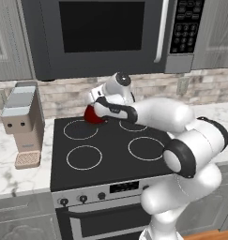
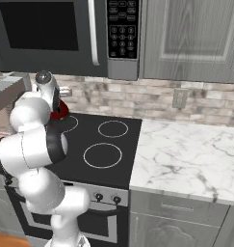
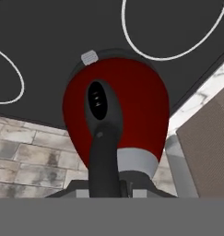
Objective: The kettle is done boiling. Turn off the stove, then wait for 300 timesteps before moving the kettle to the dining table.
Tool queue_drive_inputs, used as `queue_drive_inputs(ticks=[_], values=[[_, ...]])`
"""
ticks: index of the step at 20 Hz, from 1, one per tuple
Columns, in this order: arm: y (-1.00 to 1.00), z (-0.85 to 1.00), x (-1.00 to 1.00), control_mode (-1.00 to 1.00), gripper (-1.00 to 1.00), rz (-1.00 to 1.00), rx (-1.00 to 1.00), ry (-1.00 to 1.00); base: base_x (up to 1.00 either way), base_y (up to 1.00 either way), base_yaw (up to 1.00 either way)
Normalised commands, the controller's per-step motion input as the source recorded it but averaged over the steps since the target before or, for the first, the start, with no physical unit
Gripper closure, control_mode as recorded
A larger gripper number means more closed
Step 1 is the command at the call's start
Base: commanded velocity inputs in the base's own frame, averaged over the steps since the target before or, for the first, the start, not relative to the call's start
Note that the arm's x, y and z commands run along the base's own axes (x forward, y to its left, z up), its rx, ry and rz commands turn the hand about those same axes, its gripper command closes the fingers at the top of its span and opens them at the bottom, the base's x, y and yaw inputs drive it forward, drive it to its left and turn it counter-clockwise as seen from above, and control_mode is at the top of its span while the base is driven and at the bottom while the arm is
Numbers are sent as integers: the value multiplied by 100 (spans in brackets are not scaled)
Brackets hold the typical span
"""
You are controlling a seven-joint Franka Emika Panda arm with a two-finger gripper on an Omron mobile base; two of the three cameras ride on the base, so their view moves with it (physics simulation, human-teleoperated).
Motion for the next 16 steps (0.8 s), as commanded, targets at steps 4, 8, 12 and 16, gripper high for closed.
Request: queue_drive_inputs(ticks=[4,8,12,16], values=[[-10,50,-57,-100,100,-5,0,0,0,0,0],[-7,52,-55,-100,100,-6,0,0,0,0,0],[-7,48,-54,-100,100,-6,0,0,0,0,0],[-7,41,-52,-100,100,-6,0,0,0,0,0]])
